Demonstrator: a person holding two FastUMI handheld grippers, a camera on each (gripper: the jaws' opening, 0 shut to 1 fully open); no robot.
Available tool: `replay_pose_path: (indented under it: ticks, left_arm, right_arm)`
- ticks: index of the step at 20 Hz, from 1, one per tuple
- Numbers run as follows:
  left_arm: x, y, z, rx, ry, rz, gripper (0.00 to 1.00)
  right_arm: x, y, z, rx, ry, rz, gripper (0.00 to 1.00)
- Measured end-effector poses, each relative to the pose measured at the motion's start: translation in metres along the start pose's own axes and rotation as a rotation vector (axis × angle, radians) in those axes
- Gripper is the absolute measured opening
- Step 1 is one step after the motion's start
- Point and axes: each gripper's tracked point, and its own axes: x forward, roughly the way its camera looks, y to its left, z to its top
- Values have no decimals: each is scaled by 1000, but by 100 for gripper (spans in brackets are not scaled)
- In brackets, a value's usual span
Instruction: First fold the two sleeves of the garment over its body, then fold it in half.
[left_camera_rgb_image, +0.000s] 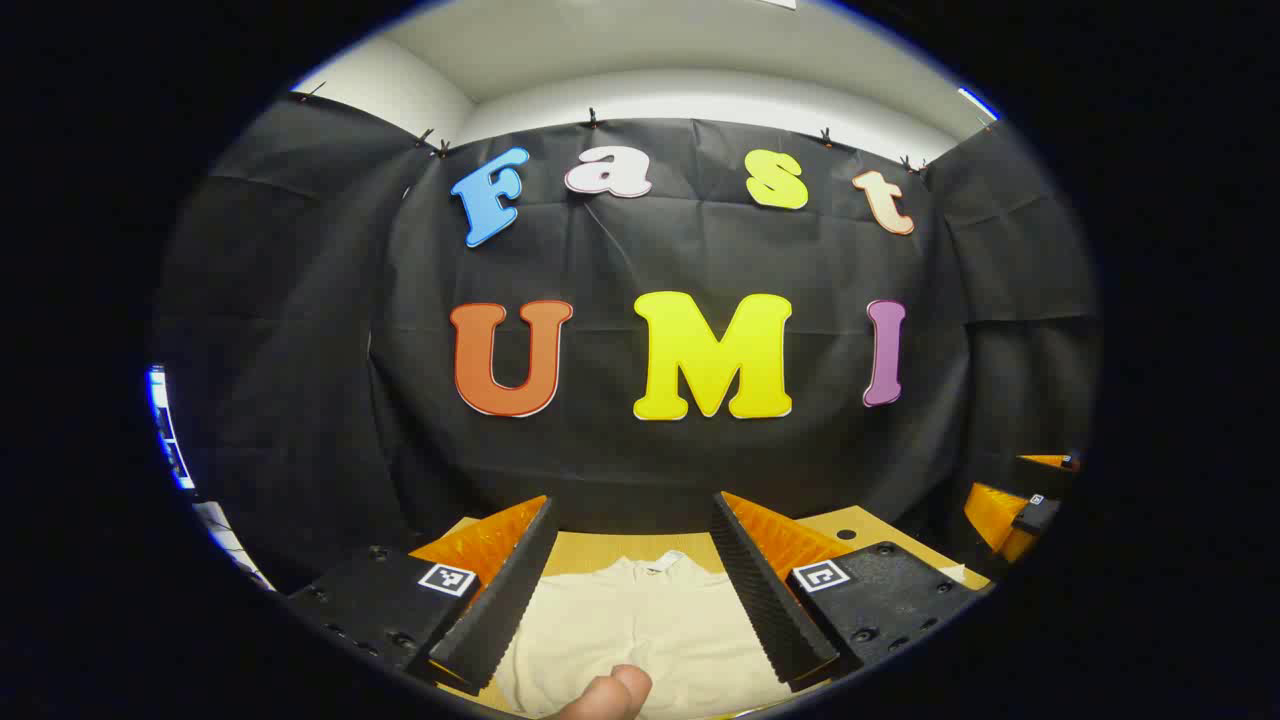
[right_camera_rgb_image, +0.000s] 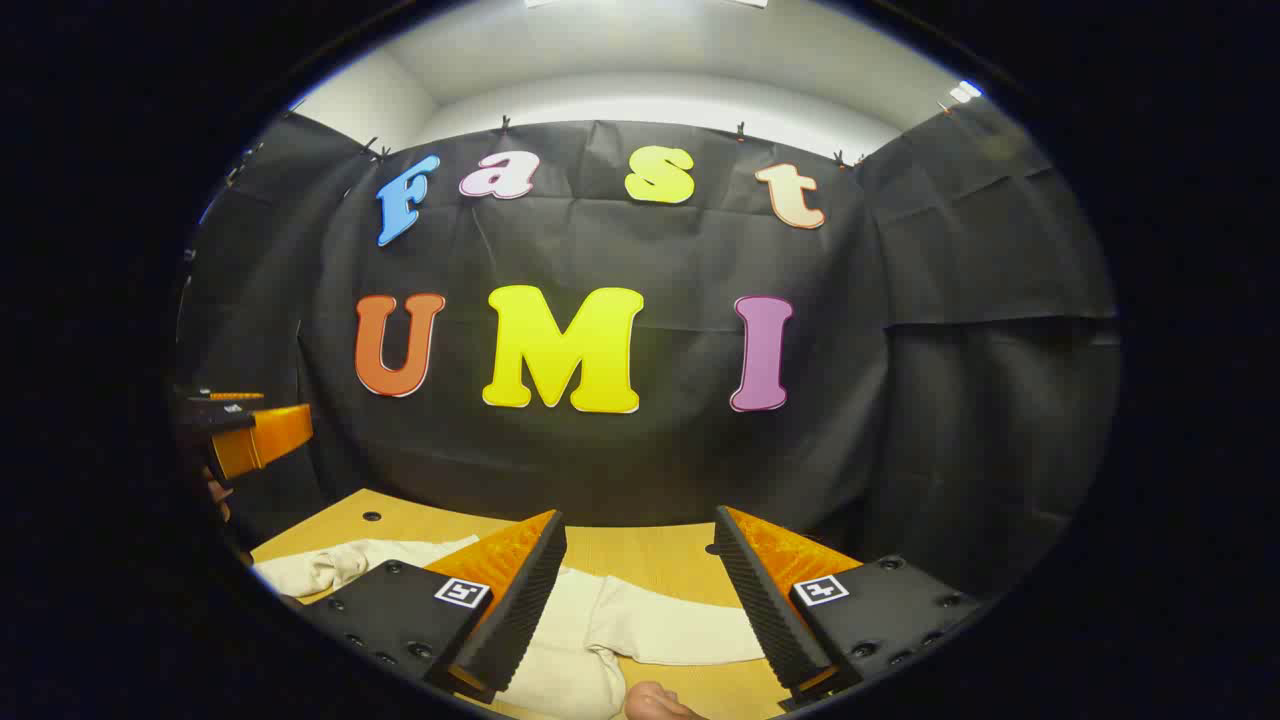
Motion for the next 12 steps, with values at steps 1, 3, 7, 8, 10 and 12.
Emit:
replay_pose_path:
  ticks: [1, 3, 7, 8, 10, 12]
  left_arm:
    - [0, -5, -3, -1, 3, -6, 99]
    - [2, -16, -7, 14, 5, -15, 99]
    - [7, -23, -2, 53, -18, -22, 99]
    - [7, -27, -4, 52, -16, -29, 99]
    - [10, -28, -8, 51, -1, -33, 99]
    - [11, -29, -10, 44, -2, -43, 99]
  right_arm:
    - [1, 1, -2, 1, 5, 7, 93]
    - [3, 4, -2, -21, 4, 29, 94]
    - [7, 11, 0, -54, -21, 65, 94]
    - [9, 11, 0, -53, -22, 67, 94]
    - [13, 9, -2, -46, -13, 67, 94]
    - [15, 5, -2, -39, -15, 60, 94]
